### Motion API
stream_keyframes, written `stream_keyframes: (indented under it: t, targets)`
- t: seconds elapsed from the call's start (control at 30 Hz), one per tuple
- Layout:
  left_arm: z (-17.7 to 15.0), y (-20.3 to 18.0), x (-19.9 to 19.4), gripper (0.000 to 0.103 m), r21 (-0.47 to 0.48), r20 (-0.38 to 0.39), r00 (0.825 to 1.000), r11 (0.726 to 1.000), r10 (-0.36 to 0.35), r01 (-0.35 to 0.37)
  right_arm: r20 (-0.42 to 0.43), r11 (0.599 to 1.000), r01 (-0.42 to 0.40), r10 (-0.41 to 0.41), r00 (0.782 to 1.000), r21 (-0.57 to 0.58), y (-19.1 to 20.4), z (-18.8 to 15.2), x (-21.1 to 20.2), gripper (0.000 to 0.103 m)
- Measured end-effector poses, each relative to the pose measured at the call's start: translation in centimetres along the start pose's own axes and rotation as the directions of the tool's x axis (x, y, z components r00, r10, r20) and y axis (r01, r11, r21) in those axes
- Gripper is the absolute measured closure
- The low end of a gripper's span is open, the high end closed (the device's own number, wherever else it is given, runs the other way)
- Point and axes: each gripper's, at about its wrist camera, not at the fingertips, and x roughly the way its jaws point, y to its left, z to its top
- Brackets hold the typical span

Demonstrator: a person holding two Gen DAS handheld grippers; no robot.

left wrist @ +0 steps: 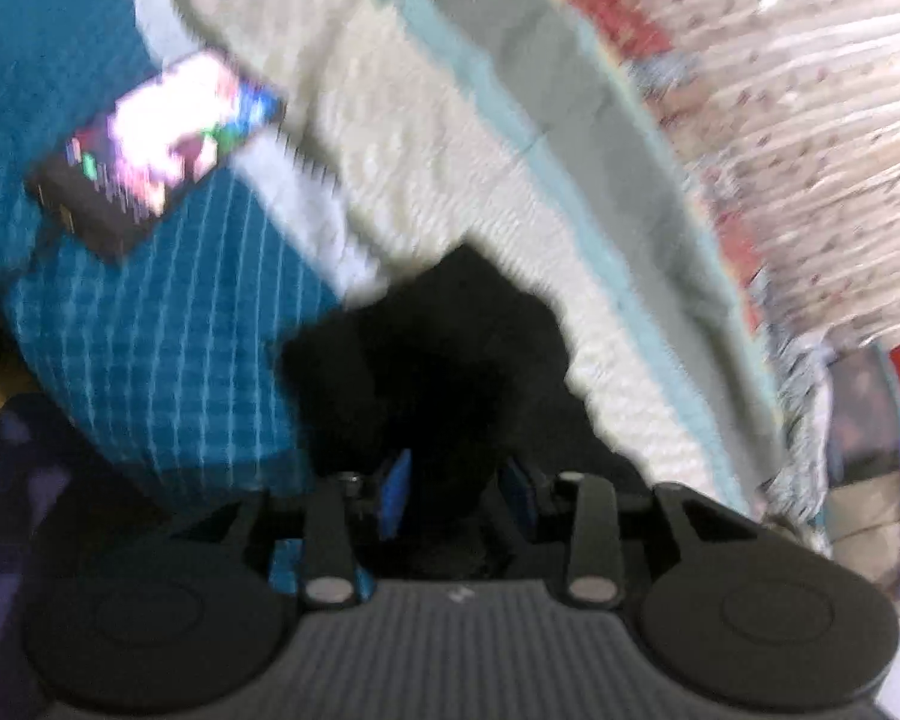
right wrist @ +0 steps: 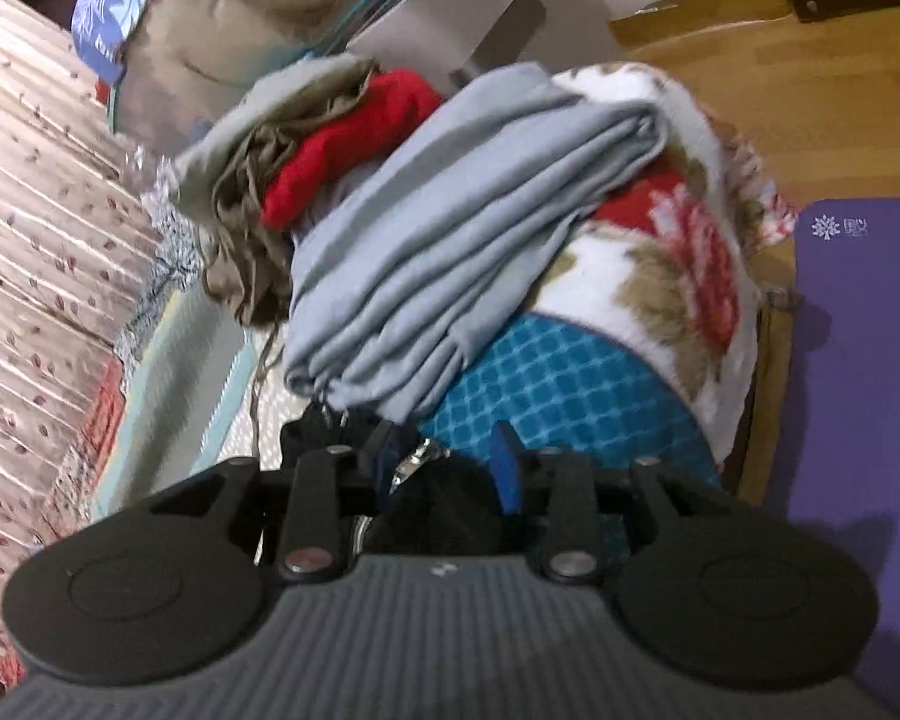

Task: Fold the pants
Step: 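Grasp the folded garment with the left tool while the right tool holds the zipper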

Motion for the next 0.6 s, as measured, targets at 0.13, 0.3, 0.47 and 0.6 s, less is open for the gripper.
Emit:
stream_keyframes:
  t: [0.13, 0.3, 0.47, 0.6]
  targets:
    - [1.2, -1.5, -1.5, 0.068, 0.037, 0.09, 0.996, 0.999, 0.005, -0.008, -0.009, 1.0, -0.002, 0.002, 1.0, -0.027, 0.4, -0.4, 0.0, 0.065]
    - [0.8, -4.7, 1.2, 0.068, 0.122, 0.023, 1.0, 0.992, -0.007, 0.004, -0.015, 0.983, -0.016, 0.013, 1.0, -0.181, 3.3, -0.7, 1.2, 0.064]
    - [-1.3, -6.4, 5.6, 0.066, 0.203, -0.043, 0.994, 0.975, 0.096, -0.085, -0.028, 0.93, 0.012, -0.025, 0.999, -0.367, 6.2, -1.1, 4.7, 0.046]
    - [-2.5, -5.3, 7.7, 0.084, 0.227, -0.075, 0.972, 0.953, 0.221, -0.199, -0.027, 0.844, 0.062, -0.091, 0.996, -0.532, 7.4, -2.5, 7.1, 0.074]
